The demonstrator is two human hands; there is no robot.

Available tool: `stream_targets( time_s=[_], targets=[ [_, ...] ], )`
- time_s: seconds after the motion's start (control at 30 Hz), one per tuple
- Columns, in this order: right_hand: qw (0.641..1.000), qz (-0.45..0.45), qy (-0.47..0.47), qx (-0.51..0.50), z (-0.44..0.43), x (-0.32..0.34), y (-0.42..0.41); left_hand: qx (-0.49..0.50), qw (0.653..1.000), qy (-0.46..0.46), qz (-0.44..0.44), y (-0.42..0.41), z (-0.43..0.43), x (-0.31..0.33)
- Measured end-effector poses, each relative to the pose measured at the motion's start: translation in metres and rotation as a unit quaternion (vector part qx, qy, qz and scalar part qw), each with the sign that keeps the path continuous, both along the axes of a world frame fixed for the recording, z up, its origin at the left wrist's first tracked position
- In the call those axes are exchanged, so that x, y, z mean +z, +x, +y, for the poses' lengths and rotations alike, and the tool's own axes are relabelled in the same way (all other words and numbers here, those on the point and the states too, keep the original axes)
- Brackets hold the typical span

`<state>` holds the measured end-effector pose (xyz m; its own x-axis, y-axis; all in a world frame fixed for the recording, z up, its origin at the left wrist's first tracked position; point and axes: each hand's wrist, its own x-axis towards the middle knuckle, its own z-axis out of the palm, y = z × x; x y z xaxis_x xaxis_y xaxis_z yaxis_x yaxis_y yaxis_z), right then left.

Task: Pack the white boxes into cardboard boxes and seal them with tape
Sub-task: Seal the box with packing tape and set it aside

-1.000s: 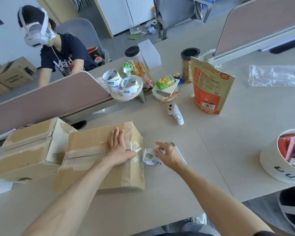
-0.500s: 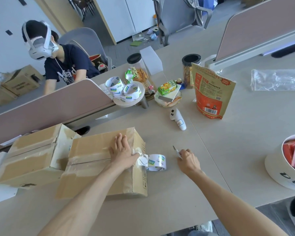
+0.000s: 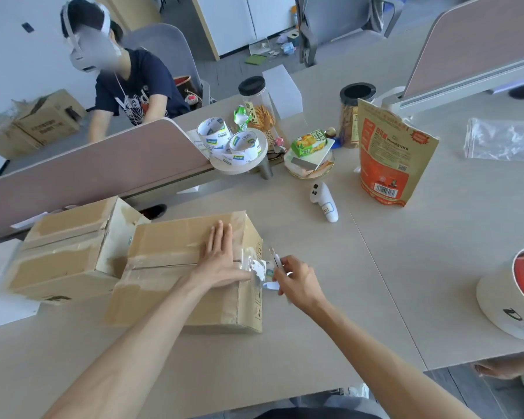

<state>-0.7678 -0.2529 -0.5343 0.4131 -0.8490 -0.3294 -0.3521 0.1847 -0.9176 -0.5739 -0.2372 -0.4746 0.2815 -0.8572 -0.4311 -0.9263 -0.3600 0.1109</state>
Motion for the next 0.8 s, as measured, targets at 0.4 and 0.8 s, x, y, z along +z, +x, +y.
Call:
stream_targets(
  time_s=[0.4,0.8],
  targets=[
    [0.999,0.018,0.023,0.039,0.016,-0.001,0.024,0.003,0.981,-0.189,-0.045,0.006,0.015,-0.03],
    [0.999,0.031,0.02,0.018,0.018,-0.002,0.033,0.001,0.98,-0.195,-0.044,0.005,0.015,-0.032]
  ],
)
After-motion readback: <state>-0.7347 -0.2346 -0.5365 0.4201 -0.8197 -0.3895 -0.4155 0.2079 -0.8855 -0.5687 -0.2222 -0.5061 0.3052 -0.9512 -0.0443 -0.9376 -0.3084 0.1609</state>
